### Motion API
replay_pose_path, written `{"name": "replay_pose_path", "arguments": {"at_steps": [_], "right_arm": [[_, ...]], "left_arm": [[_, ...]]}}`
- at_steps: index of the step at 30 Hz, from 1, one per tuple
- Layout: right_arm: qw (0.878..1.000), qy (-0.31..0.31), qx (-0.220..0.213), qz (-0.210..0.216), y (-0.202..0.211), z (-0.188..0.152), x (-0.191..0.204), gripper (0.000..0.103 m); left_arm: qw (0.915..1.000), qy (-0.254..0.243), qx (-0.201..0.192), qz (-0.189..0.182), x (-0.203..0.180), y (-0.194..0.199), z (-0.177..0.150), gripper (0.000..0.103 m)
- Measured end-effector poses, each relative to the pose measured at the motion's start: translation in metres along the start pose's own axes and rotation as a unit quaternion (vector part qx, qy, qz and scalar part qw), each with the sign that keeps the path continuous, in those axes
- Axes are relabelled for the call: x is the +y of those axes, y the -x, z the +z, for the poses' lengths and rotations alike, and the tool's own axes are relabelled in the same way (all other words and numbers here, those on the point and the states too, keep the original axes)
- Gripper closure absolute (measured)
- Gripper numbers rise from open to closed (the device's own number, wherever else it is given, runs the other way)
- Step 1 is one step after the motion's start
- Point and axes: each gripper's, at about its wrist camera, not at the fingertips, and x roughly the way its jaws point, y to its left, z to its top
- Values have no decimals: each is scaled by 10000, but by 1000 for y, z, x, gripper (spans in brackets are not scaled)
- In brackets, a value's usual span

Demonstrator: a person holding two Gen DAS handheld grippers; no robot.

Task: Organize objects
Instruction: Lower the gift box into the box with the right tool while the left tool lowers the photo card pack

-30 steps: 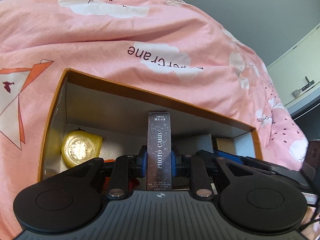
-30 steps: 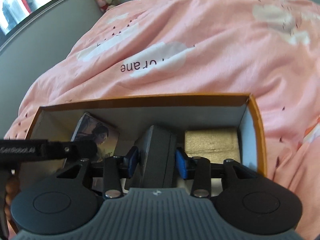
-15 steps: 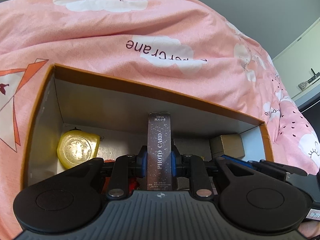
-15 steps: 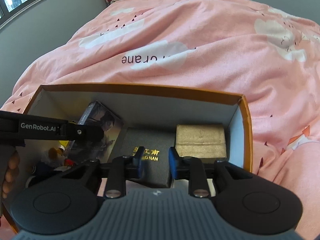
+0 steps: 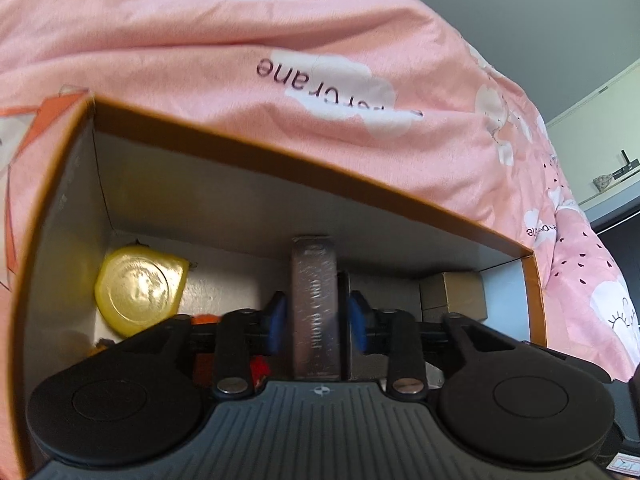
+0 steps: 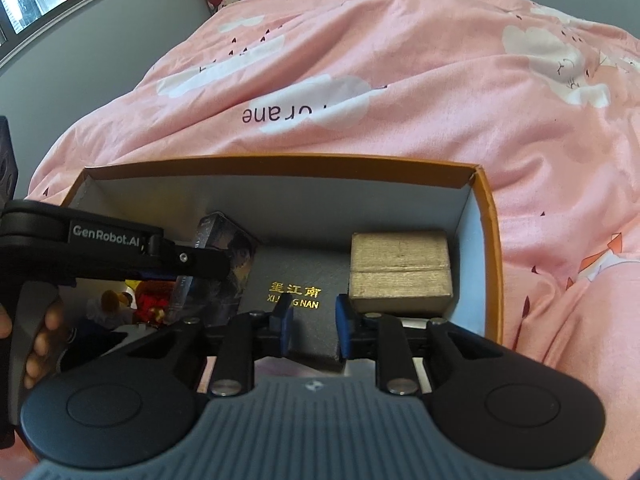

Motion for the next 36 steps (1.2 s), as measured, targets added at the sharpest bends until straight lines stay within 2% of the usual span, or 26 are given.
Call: {"name": "replay_pose_path", "arguments": {"at_steps": [1,3,6,8,11,18,27,30,34,36], "right_arm": [[10000,16,-31,-6,2,-1,1,78],[10000,45,-84,-12,6,-2,3,76],[9998,35,-187,-8,14,-4,4,74],[9997,-2,-245,12,18,-5,4,73],[9995,-38,-310,46,24,-6,6,73],[9995,-65,-311,60,27,-9,6,73],[9997,-83,-213,59,21,-14,6,73],[9998,-63,-194,60,21,-14,7,73],[9997,-48,-225,57,25,-15,8,71],[9997,-33,-248,49,28,-16,9,70]], "left_arm": [[9999,-69,-53,63,-2,3,0,55],[9993,-237,-135,250,-5,9,-1,55],[9986,-400,-165,307,-8,17,-3,56],[9976,-525,-137,440,-10,19,-4,67],[9949,-732,-77,697,-13,19,-8,74],[9946,-798,-16,662,-14,6,-7,77],[9940,-806,210,704,-12,-9,-4,67],[9926,-915,355,719,-14,-15,-5,60],[9927,-940,299,688,-15,-15,-7,60],[9933,-911,219,678,-15,-10,-8,55]]}}
